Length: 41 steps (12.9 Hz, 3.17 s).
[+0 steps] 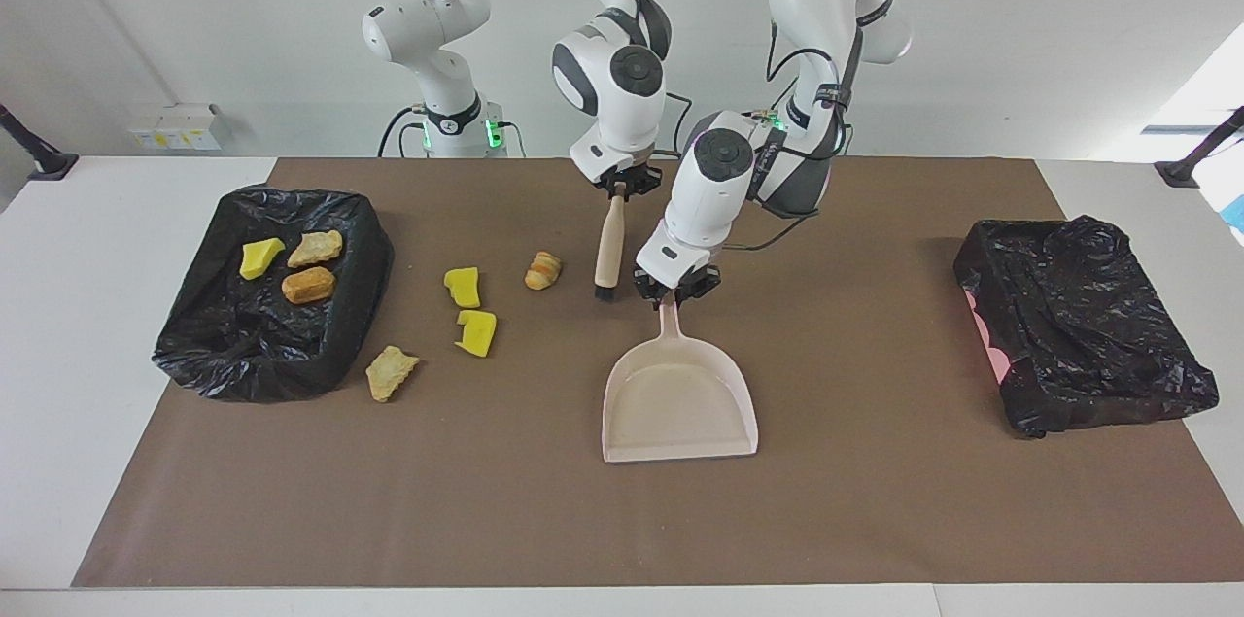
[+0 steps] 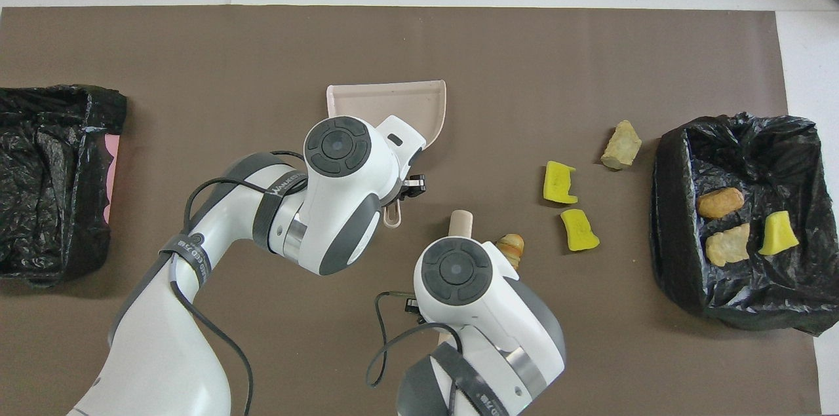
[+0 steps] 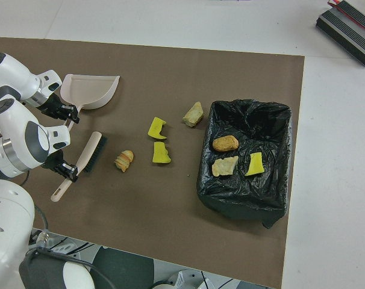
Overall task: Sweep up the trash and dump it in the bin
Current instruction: 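Grasp the brush with the right gripper and move it to the debris, then sweep the debris toward the dustpan with the right gripper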
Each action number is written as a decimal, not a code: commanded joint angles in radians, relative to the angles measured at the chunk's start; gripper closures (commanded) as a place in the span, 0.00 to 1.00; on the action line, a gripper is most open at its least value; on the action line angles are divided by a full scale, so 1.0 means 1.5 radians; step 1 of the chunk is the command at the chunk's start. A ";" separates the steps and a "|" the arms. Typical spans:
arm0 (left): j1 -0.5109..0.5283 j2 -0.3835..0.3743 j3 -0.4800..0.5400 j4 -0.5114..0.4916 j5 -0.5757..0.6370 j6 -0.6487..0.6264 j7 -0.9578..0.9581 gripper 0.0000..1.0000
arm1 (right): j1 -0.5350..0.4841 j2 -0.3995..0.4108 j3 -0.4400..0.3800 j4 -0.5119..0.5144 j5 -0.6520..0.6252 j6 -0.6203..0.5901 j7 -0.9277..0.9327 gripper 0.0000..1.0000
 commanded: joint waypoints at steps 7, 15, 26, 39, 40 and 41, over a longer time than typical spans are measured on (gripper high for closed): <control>0.049 -0.091 0.014 -0.010 0.054 -0.086 0.365 1.00 | -0.229 0.028 0.004 0.060 -0.219 -0.024 -0.207 1.00; 0.184 -0.165 0.015 -0.051 0.062 -0.220 0.967 1.00 | -0.364 0.079 0.003 0.063 -0.462 0.030 -0.331 1.00; 0.182 -0.290 0.015 -0.307 0.098 -0.063 1.041 1.00 | -0.293 0.074 0.010 0.027 -0.298 0.012 -0.384 1.00; 0.093 -0.255 0.014 -0.335 0.104 -0.005 0.918 1.00 | -0.294 -0.066 0.009 -0.170 -0.192 0.089 -0.306 1.00; 0.094 -0.255 0.014 -0.335 0.104 -0.005 0.912 1.00 | -0.279 -0.055 0.009 -0.161 -0.191 0.106 -0.276 1.00; 0.094 -0.254 0.014 -0.335 0.104 -0.002 0.907 1.00 | -0.269 -0.034 0.009 -0.144 -0.189 0.108 -0.268 1.00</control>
